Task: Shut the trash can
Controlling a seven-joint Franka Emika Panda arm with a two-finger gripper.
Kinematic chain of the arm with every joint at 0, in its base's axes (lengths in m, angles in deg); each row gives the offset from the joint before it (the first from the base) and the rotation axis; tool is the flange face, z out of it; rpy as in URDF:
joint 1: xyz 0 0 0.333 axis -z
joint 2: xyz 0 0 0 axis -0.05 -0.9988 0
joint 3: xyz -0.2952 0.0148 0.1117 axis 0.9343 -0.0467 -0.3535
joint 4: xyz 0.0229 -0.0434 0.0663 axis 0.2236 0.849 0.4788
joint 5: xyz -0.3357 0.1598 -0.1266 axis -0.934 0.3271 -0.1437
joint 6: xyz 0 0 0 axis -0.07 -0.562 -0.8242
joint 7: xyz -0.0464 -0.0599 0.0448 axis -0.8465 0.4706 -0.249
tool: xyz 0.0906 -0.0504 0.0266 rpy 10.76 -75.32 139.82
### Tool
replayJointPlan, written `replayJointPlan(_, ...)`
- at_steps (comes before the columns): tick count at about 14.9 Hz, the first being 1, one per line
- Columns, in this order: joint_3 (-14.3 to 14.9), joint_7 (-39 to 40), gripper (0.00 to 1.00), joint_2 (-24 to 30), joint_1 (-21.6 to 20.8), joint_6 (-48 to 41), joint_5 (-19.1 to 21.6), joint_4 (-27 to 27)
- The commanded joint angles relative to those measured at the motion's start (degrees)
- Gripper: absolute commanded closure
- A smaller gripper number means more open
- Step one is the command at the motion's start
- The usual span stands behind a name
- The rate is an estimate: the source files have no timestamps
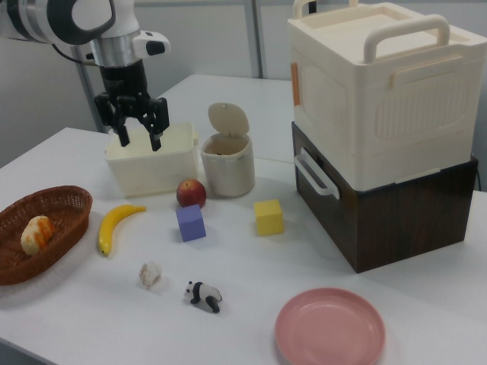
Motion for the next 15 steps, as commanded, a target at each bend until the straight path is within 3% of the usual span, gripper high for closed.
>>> replayJointPlan(1,-0.37,-4.39,1.00,-0.68,0.35,5.43,0.05,0.59)
replayJointPlan(7,-0.37,-5.37,1.00,-3.14,0.70,10.00,1.45,-0.38)
replayJointPlan(9,-0.37,-7.90,1.00,-6.12,0.79,15.18,3.73,-2.83)
replayJointPlan(11,-0.37,-11.86,1.00,-9.46,1.57,20.98,3.48,-5.29)
replayJointPlan(15,-0.46,-11.96,1.00,-15.35,1.58,32.84,3.39,-10.39)
